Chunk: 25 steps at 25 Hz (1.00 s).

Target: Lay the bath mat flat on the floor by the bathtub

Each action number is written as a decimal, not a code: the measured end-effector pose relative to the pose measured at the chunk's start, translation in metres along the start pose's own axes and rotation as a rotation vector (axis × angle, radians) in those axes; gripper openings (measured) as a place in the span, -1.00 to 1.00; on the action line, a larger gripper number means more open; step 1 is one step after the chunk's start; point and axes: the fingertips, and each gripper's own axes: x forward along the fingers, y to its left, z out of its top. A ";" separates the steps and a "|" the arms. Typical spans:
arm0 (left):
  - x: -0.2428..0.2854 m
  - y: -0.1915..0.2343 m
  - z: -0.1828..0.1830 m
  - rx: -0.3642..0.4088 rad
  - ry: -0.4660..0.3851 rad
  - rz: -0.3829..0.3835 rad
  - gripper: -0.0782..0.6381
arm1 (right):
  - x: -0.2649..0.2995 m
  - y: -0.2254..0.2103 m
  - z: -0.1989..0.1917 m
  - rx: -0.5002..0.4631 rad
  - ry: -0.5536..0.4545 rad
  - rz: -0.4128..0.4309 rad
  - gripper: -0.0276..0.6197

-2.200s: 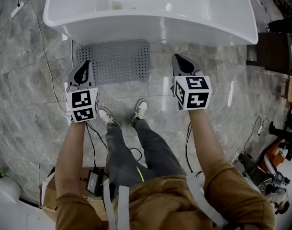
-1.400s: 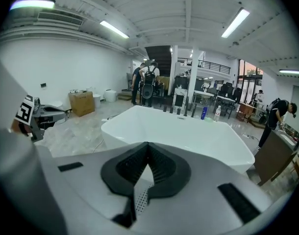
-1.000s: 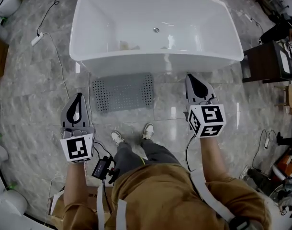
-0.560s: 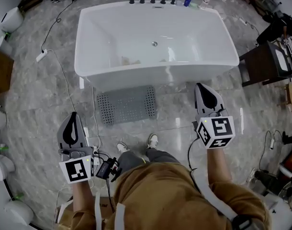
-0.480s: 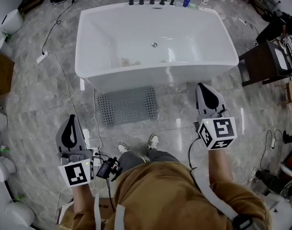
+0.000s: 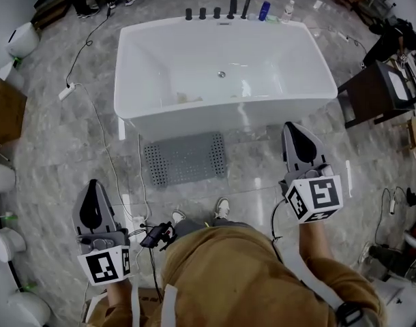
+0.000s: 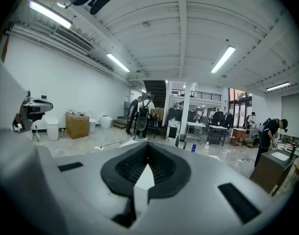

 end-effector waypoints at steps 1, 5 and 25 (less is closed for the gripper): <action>-0.003 0.000 0.003 0.007 -0.003 0.001 -0.76 | -0.002 0.003 0.003 0.001 -0.006 0.006 -0.90; -0.008 0.000 0.015 0.037 -0.030 0.017 -0.76 | -0.009 0.015 0.015 0.010 -0.036 0.029 -0.90; -0.023 0.006 0.014 -0.019 -0.072 0.025 -0.77 | -0.020 0.048 0.027 -0.020 -0.057 0.045 -0.90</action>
